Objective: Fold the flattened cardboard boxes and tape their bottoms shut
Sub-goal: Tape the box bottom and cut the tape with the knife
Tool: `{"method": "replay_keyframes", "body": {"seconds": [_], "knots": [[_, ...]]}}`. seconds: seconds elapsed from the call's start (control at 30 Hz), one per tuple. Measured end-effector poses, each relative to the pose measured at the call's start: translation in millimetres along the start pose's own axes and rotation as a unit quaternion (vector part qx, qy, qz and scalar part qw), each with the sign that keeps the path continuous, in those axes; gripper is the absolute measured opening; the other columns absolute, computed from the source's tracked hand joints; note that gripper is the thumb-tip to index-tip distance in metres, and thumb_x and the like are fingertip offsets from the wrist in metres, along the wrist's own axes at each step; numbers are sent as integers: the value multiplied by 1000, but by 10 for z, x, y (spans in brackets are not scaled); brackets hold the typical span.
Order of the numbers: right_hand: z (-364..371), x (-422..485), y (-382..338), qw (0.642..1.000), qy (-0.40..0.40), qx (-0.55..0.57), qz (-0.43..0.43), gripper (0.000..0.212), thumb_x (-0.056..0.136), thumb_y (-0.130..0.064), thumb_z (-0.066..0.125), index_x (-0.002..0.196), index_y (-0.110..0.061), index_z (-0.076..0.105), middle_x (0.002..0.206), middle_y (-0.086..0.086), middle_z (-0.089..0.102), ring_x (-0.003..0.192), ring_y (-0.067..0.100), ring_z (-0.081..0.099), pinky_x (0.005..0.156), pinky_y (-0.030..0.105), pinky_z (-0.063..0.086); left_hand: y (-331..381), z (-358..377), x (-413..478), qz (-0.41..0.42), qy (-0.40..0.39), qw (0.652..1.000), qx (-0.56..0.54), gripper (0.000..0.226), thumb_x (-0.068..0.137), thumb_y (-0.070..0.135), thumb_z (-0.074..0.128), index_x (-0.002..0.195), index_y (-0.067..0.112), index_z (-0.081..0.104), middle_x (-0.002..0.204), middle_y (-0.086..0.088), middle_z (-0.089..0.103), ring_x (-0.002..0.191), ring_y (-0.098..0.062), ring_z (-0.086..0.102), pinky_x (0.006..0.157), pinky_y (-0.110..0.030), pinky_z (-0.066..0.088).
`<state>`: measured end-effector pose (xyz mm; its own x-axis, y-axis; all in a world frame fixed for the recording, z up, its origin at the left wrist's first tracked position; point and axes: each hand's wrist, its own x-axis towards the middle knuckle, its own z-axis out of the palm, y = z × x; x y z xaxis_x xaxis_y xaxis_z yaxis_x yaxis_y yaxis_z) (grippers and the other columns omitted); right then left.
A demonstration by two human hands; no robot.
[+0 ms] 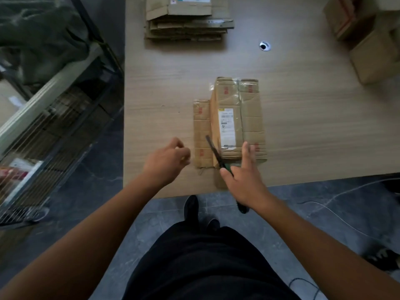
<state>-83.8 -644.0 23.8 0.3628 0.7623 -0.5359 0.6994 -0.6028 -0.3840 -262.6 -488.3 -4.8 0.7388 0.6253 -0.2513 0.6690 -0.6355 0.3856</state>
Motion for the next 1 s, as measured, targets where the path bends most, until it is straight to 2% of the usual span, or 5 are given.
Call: {"method": "replay_keyframes", "body": {"seconds": [0.07,0.2,0.43,0.8,1.0], "knots": [[44,-107,109,995,76,5,-63,50,105,-47,41,90,-7,67,169,4,-19,153,27,-23,125,46,-5,-249,87,-214,-40,12,996,84,18,101,38,56,106,23,64,126,2,50,78,-24,61,66,-39,53],[311,-300,115,946,229,0,-229,45,103,-41,42,95,-4,68,151,15,39,145,35,27,120,50,25,-651,241,-583,-71,27,985,156,15,100,30,59,106,18,66,127,-10,52,83,-35,62,65,-40,44],[1047,134,-553,977,0,176,-122,33,107,-45,39,103,-13,46,75,5,59,66,24,59,58,45,45,-857,486,-816,-20,31,979,198,12,91,23,67,101,17,68,125,-16,56,95,-39,61,75,-49,44],[1724,977,-881,969,182,-131,-100,48,105,-28,47,146,-5,39,138,20,43,120,39,44,102,45,35,-1175,1059,-816,-64,170,972,149,53,89,32,64,140,32,50,128,-8,45,109,-33,48,88,-47,38],[1624,821,-1009,972,195,-48,-124,62,102,-29,52,153,1,34,153,21,35,146,41,25,123,49,19,-1117,844,-797,-140,111,983,39,74,88,46,69,151,31,33,155,3,27,147,-24,16,116,-45,16]]}}
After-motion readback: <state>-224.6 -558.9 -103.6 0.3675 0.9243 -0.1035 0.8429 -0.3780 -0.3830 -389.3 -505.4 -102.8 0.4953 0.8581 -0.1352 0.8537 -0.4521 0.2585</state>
